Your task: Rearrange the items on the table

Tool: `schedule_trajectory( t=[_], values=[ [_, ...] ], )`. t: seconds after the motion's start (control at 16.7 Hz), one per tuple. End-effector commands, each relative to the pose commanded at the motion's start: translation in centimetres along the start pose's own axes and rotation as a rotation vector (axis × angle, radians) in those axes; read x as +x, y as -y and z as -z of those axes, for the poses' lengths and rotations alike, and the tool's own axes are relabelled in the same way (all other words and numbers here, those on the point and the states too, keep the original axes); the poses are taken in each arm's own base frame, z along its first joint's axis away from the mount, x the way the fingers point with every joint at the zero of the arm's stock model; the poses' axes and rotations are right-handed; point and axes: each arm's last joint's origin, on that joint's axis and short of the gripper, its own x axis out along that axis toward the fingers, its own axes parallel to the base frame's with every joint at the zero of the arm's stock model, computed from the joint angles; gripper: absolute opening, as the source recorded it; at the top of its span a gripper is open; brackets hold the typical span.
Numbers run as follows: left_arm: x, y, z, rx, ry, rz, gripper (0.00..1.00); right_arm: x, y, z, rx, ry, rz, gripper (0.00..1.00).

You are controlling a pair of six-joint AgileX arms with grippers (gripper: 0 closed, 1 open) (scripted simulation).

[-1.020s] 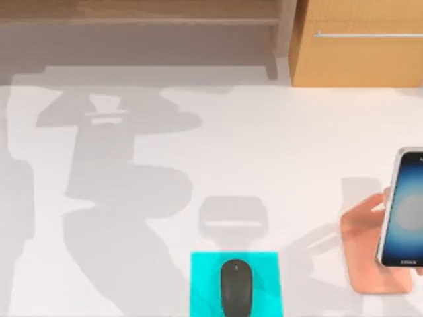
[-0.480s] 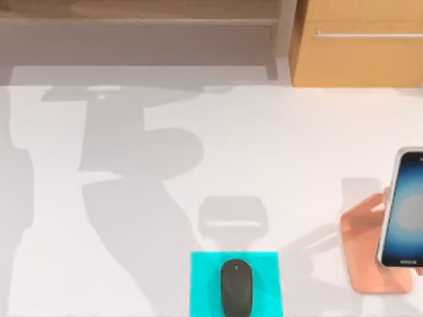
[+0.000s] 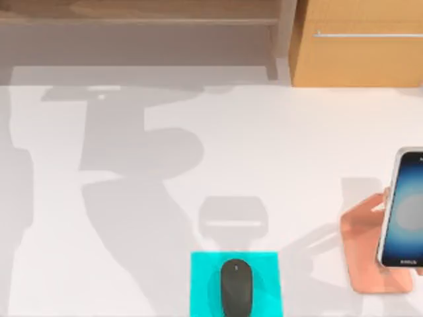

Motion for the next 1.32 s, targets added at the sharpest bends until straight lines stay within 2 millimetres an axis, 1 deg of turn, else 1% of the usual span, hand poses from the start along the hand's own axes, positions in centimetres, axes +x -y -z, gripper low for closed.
schedule_trajectory(
  t=[0.24,1.02,1.08,1.32],
  values=[
    [0.14,0.11,0.12,-0.001,-0.003,0.004,0.0,0.0,0.0,0.0,0.0,0.0,0.0,1.0],
    [0.14,0.11,0.12,-0.001,-0.003,0.004,0.98,0.0,0.0,0.0,0.0,0.0,0.0,1.0],
    [0.14,0.11,0.12,-0.001,-0.003,0.004,1.0,0.0,0.0,0.0,0.0,0.0,0.0,1.0],
    [0.14,0.11,0.12,-0.001,-0.003,0.004,1.0,0.0,0.0,0.0,0.0,0.0,0.0,1.0]
  ],
)
